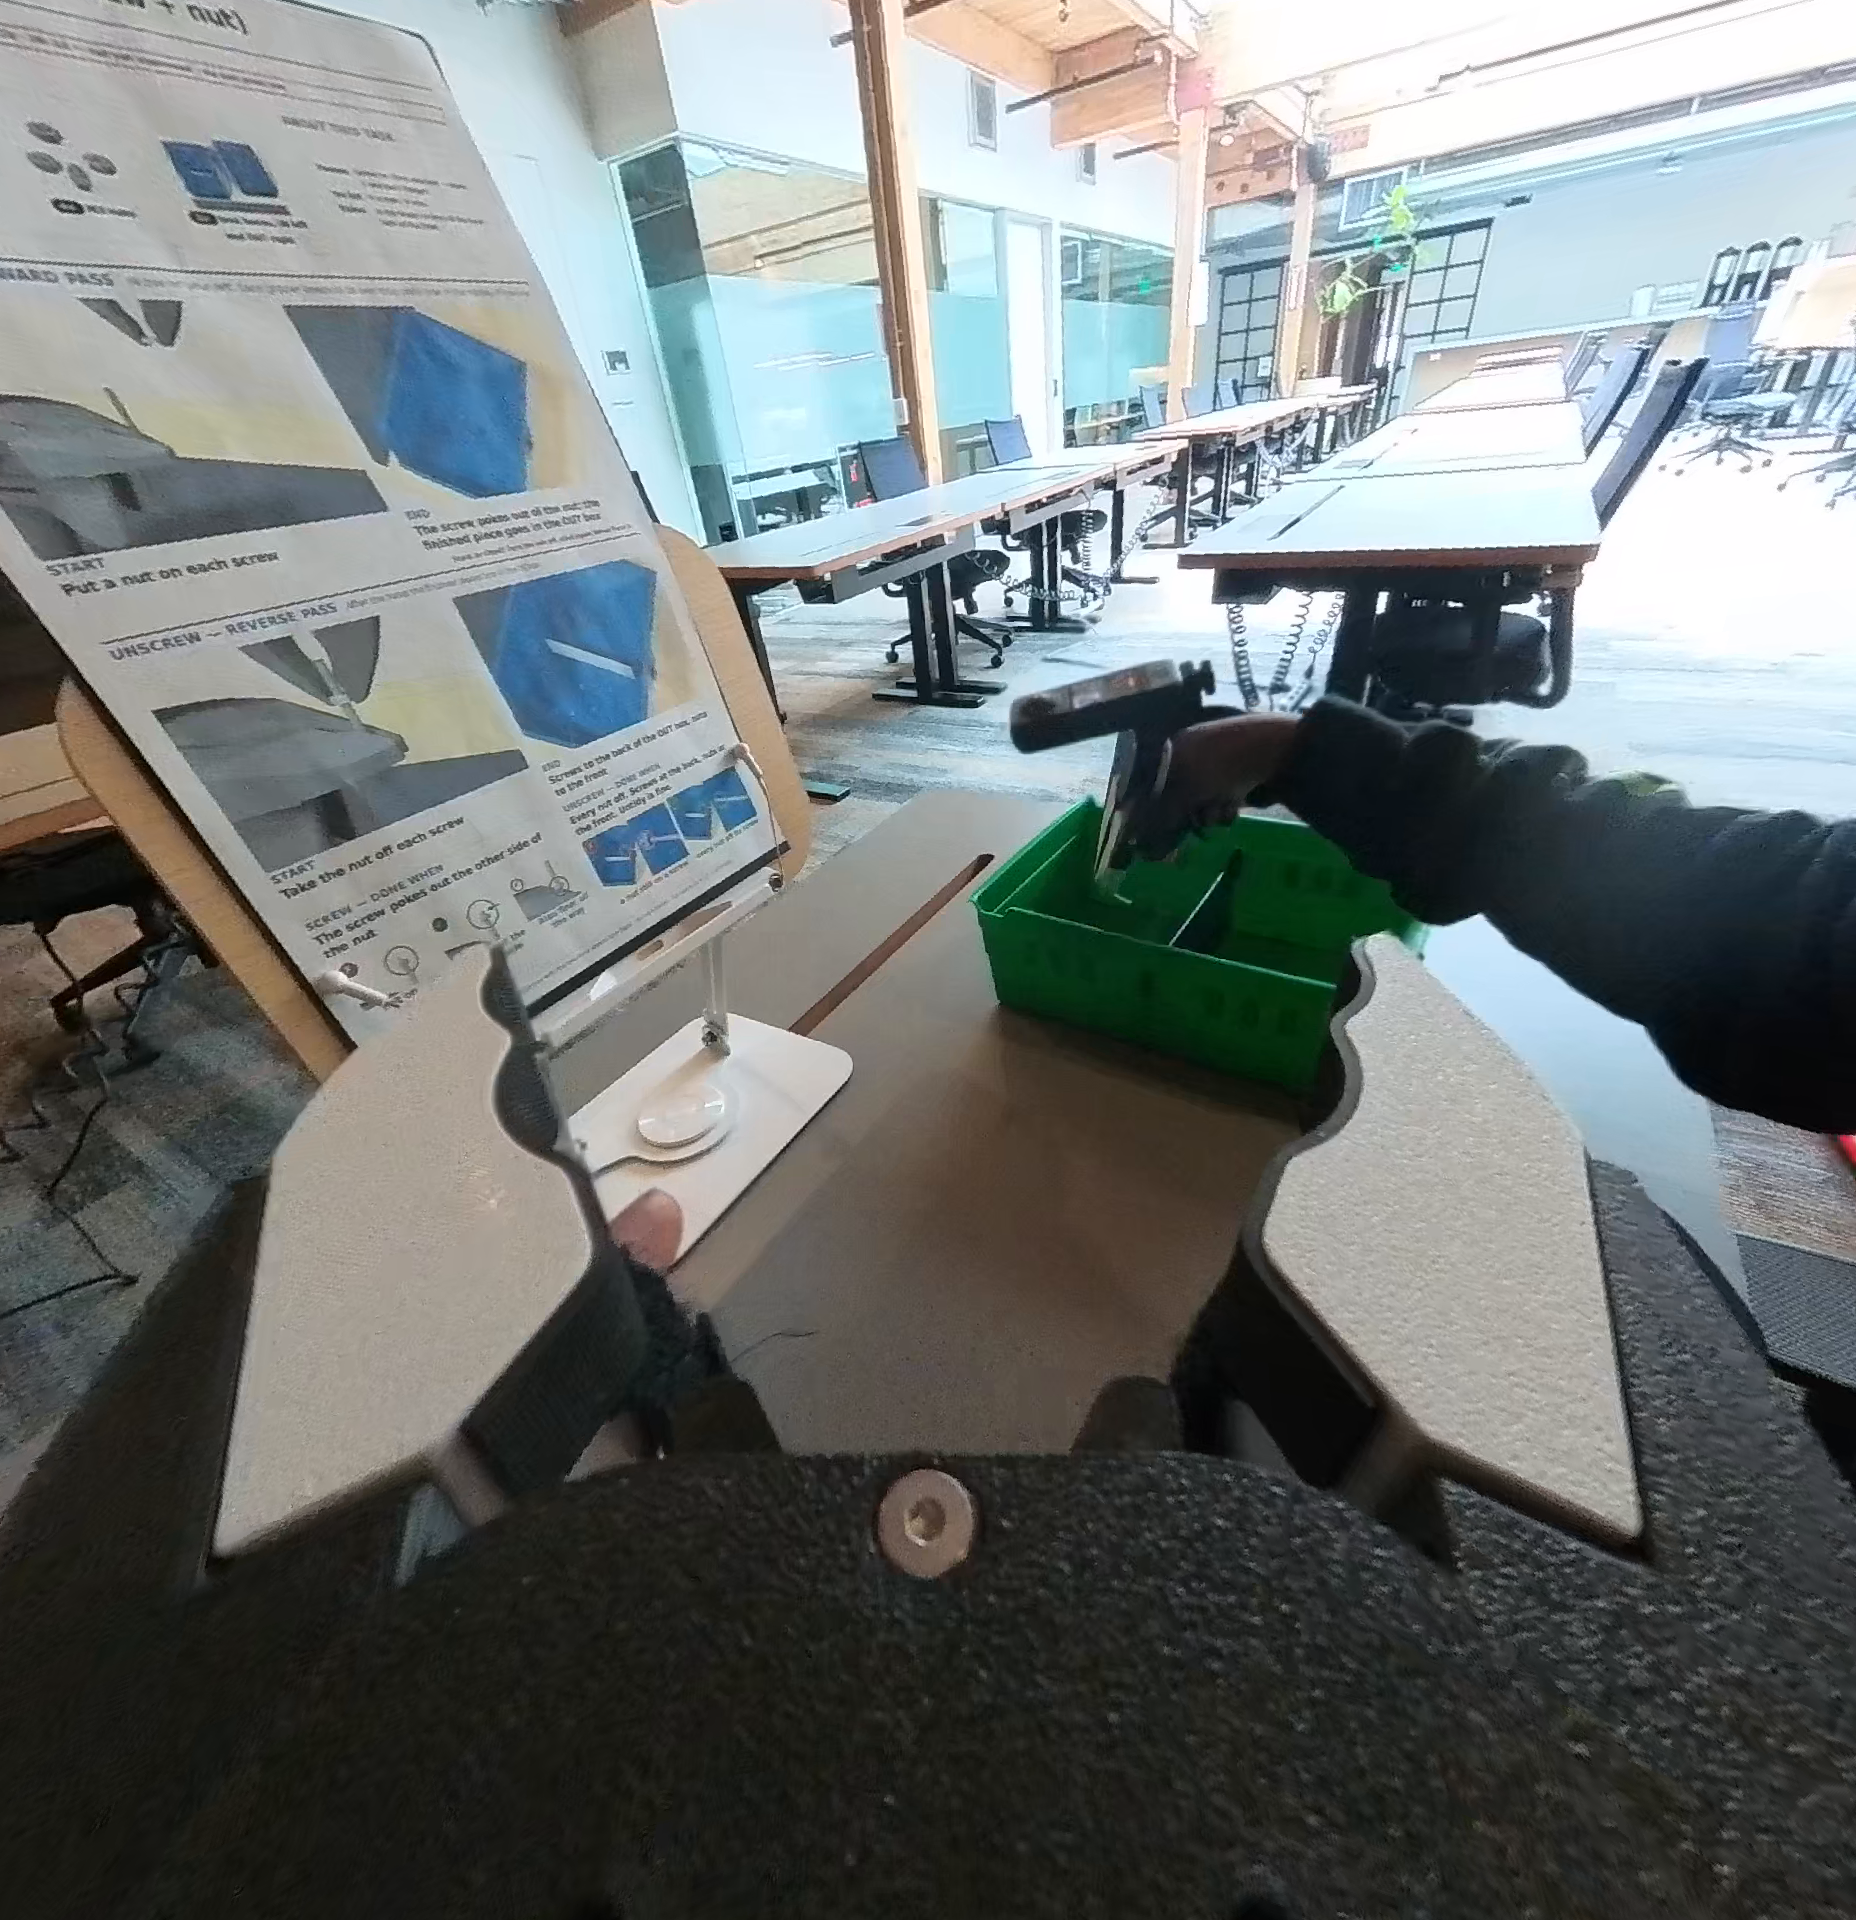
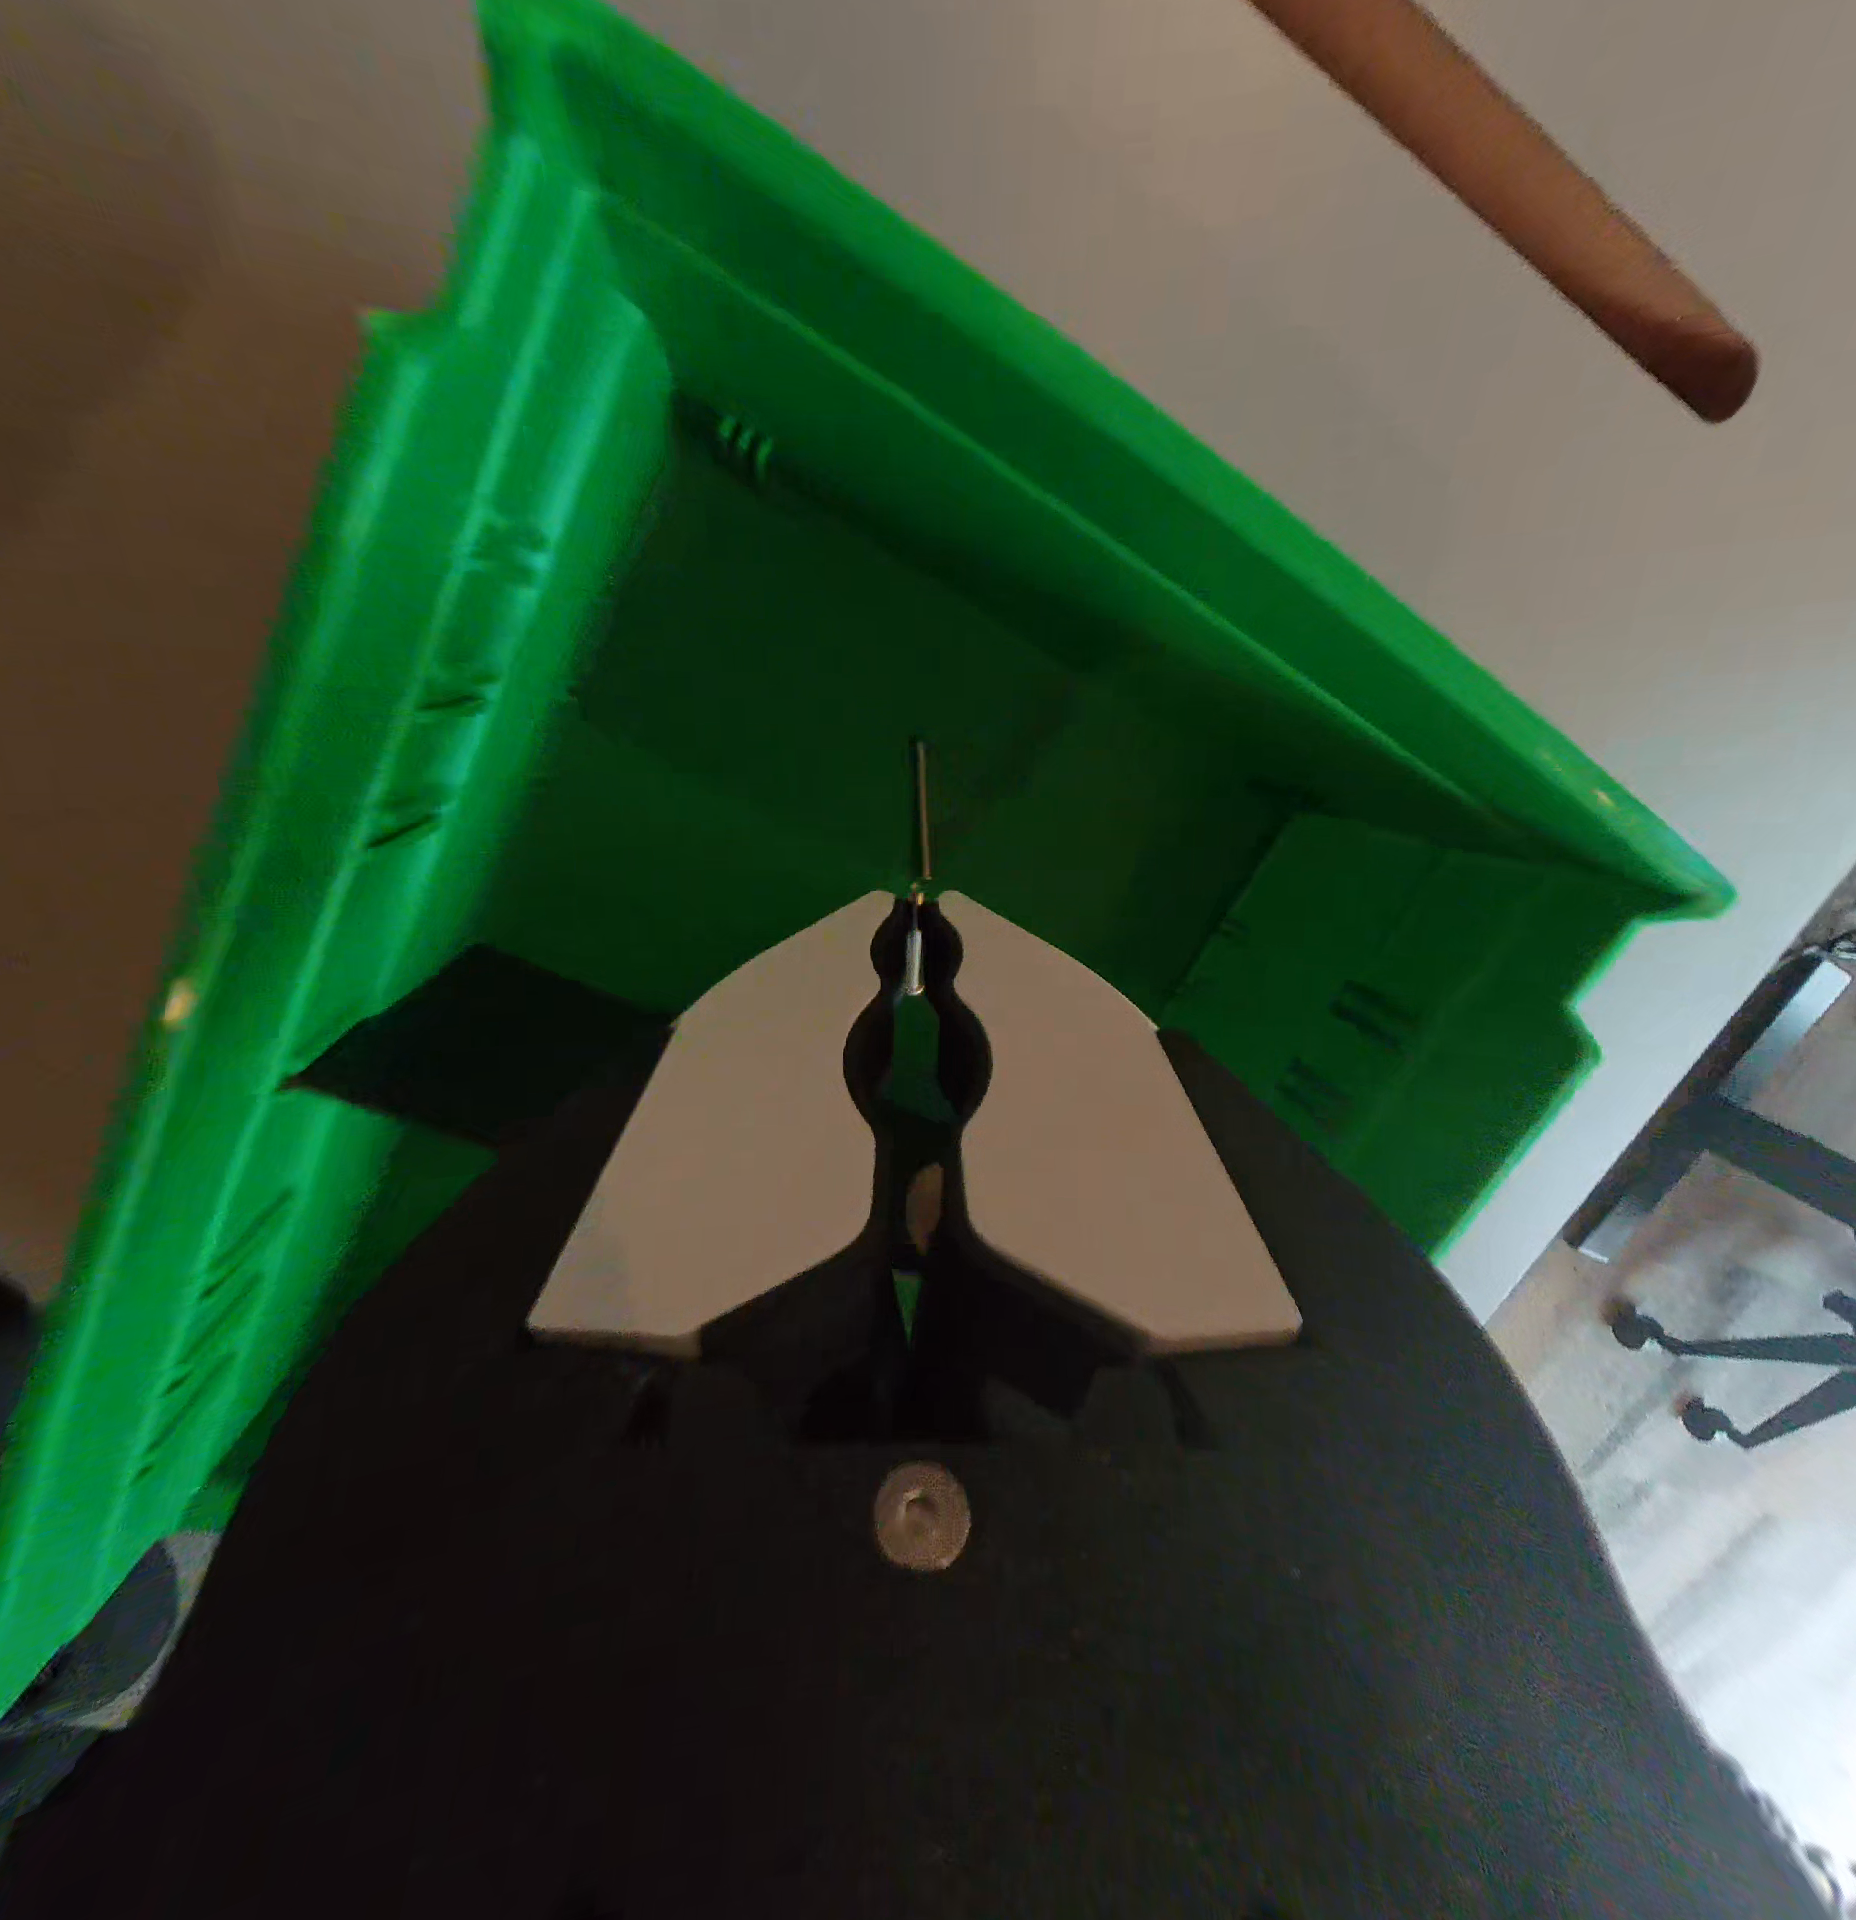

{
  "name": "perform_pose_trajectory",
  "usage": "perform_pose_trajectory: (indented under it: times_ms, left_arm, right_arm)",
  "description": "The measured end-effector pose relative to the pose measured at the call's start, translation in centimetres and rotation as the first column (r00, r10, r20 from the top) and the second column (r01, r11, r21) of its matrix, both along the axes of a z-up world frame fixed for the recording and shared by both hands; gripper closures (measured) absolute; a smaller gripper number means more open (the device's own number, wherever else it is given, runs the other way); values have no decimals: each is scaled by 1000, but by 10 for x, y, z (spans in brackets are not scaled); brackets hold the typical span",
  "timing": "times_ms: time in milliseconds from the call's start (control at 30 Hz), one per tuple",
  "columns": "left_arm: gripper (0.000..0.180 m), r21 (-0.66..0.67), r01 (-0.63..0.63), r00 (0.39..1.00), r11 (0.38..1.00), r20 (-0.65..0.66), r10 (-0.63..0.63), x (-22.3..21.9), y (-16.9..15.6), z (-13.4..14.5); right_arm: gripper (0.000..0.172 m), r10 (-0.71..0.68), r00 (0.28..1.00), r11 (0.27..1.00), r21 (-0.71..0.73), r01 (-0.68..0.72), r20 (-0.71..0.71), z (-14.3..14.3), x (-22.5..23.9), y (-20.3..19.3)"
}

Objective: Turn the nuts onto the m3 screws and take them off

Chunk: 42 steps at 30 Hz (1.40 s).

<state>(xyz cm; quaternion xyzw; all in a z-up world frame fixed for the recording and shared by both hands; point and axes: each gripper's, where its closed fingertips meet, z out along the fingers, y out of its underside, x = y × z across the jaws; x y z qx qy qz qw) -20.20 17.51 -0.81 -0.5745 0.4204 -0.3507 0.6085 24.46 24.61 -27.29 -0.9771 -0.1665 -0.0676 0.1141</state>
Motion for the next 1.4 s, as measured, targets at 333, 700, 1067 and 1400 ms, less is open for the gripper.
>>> perform_pose_trajectory:
  times_ms: [333, 700, 1067, 1400]
  left_arm:
    - [36, 14, 4, 1000, 1000, -8, -4, 4, 1, -2]
    - [39, 9, 0, 1000, 1000, -31, 0, 8, 3, -6]
    - [43, 10, 21, 999, 1000, -32, -21, 5, 0, -6]
    - [58, 11, -66, 998, 998, -5, 66, -16, 8, -1]
  right_arm:
    - [170, -54, 998, 991, -125, 57, 26, -59, 23, 4]
    - [170, -94, 995, 993, -74, 93, -16, -68, 27, 10]
    - [144, -152, 987, 981, 109, 158, -61, -31, 21, 16]
    - [108, 98, 938, 705, 689, 169, -331, 136, -104, 12]
